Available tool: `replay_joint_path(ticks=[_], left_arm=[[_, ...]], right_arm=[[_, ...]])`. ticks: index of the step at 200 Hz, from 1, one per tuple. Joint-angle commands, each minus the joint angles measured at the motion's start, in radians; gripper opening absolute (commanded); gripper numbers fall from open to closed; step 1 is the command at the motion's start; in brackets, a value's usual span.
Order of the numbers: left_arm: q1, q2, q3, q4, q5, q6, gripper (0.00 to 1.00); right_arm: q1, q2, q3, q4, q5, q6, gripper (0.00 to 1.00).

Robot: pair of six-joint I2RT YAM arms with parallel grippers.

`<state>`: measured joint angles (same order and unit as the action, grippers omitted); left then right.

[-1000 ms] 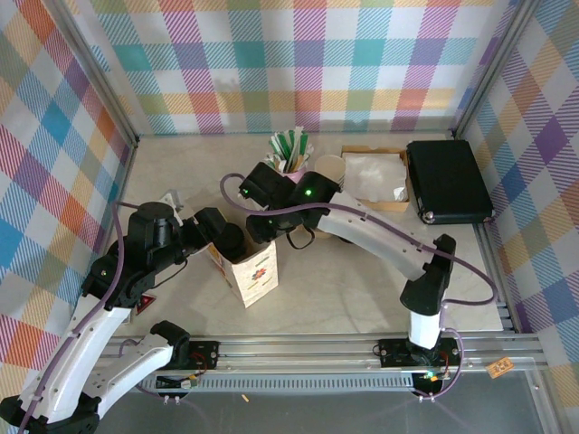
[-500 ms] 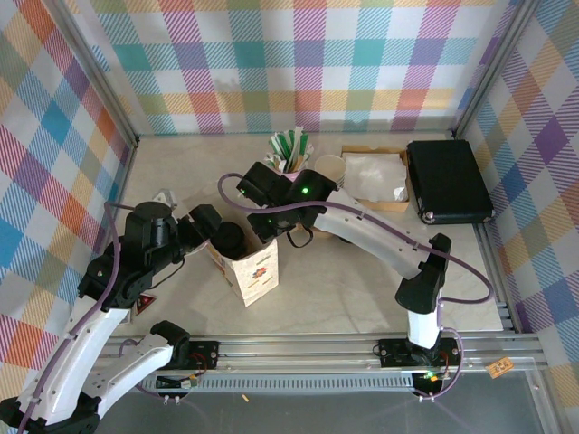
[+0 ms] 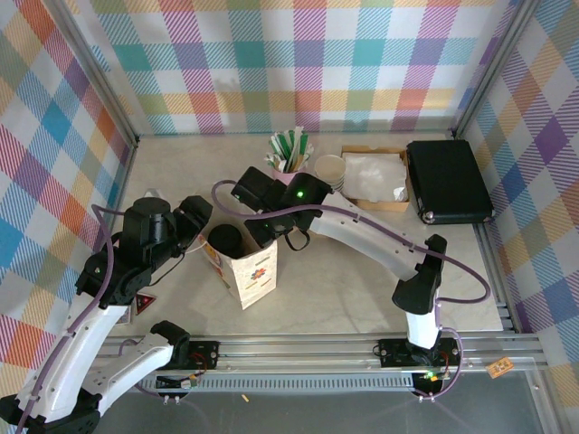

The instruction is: Pack the takeout coffee

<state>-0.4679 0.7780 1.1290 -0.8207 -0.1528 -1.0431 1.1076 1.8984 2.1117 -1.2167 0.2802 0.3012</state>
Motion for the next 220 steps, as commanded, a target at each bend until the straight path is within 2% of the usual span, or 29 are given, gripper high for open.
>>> replay_joint_path(ticks=[1, 55, 109, 220], left_arm=[[0.006, -0.005, 0.031, -0.028, -0.042, -0.04, 0.7], [0.005, -0.005, 0.043, -0.02, -0.027, -0.052, 0.7], [0.006, 0.015, 0.074, -0.037, 0.039, 0.072, 0.67], [0.005, -0.047, -0.02, 0.086, 0.21, 0.239, 0.59]], right_arm=[[0.008, 0.019, 0.031, -0.024, 0.019, -0.027, 0.06], [0.008, 0.03, 0.06, -0.035, 0.037, -0.046, 0.06], [0.008, 0.055, 0.103, -0.07, 0.038, -0.054, 0.06], [0.008, 0.065, 0.102, -0.09, 0.024, -0.067, 0.06]])
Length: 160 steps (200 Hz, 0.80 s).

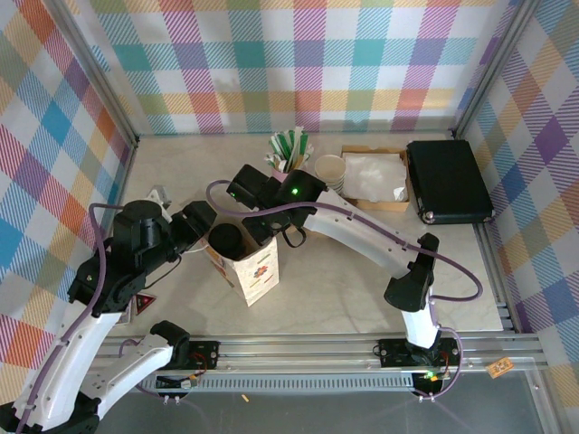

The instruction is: Pack the takeout coffee

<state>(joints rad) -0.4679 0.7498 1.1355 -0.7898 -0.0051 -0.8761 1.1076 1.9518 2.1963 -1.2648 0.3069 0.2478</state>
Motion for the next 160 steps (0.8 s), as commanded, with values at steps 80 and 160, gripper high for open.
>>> replay_joint_path(ticks=[80, 160], left_arm=[[0.006, -0.052, -0.055, 0.033, 0.06, 0.186, 0.54], [0.005, -0.07, -0.03, 0.126, 0.081, 0.276, 0.58]], right_arm=[[0.008, 0.0, -0.014, -0.026, 0.002, -0.036, 0.06], [0.008, -0.005, 0.014, -0.037, 0.015, -0.016, 0.25]])
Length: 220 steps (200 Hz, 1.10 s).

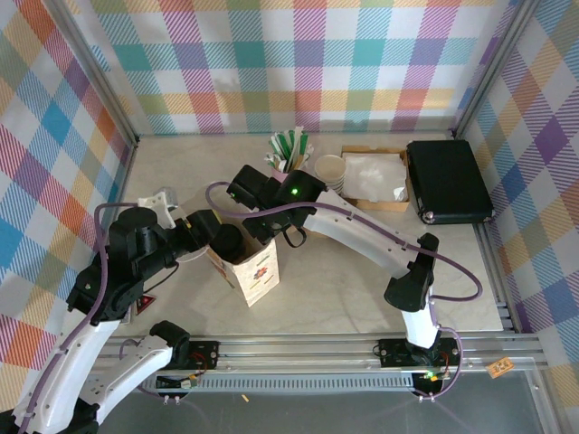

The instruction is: Pack the takeout coffee

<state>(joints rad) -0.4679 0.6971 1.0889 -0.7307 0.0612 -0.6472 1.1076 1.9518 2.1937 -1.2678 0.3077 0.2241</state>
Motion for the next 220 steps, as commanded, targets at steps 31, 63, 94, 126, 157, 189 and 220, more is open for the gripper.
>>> replay_joint_path(ticks=[31, 63, 94, 126, 157, 189, 220], left_arm=[[0.005, -0.034, 0.037, 0.091, -0.003, 0.081, 0.59], [0.006, -0.036, 0.084, 0.074, -0.033, 0.125, 0.6], [0.005, -0.033, 0.128, 0.055, -0.053, 0.153, 0.6], [0.006, -0.036, 0.16, 0.037, -0.086, 0.165, 0.6], [0.006, -0.034, 0.186, 0.03, -0.132, 0.168, 0.6], [0.006, 0.014, 0.248, -0.03, -0.213, 0.145, 0.59], [0.005, 0.087, 0.335, -0.096, -0.3, 0.132, 0.58]], right_arm=[[0.009, -0.006, 0.042, -0.039, 0.014, 0.018, 0.35], [0.012, -0.001, 0.084, -0.056, 0.013, 0.034, 0.45], [0.012, -0.008, 0.115, -0.085, 0.013, 0.047, 0.57], [0.012, -0.044, 0.103, -0.087, 0.003, 0.043, 0.71], [0.012, -0.099, 0.058, -0.063, -0.006, 0.016, 0.8], [0.011, -0.18, -0.007, -0.015, -0.038, -0.016, 0.86], [0.01, -0.266, -0.062, 0.002, -0.06, -0.046, 0.91]])
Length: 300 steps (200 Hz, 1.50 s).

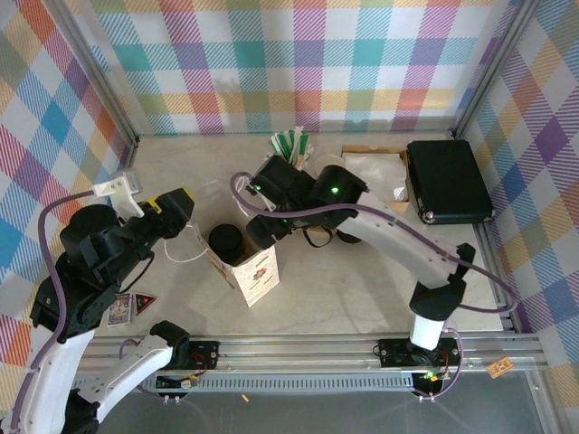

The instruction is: Pack the takeout coffee

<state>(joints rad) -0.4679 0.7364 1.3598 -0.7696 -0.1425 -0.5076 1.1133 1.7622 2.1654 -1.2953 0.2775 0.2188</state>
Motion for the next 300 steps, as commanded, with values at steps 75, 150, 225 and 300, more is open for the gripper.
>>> replay_joint_path(ticks=[75, 150, 225, 300], left_arm=[[0.005, 0.237, 0.133, 0.089, -0.174, 0.168, 0.58], [0.02, 0.382, 0.177, 0.144, -0.307, 0.295, 0.6], [0.089, 0.479, 0.18, 0.196, -0.33, 0.304, 0.61], [0.143, 0.6, 0.238, 0.184, -0.351, 0.356, 0.61]], right_arm=[[-0.153, -0.244, -0.178, 0.125, -0.086, -0.092, 0.8], [-0.44, -0.179, -0.134, 0.11, -0.16, -0.021, 0.69], [-0.547, -0.042, -0.038, 0.152, -0.121, -0.026, 0.75], [-0.618, 0.033, 0.024, 0.162, -0.101, 0.023, 0.75]])
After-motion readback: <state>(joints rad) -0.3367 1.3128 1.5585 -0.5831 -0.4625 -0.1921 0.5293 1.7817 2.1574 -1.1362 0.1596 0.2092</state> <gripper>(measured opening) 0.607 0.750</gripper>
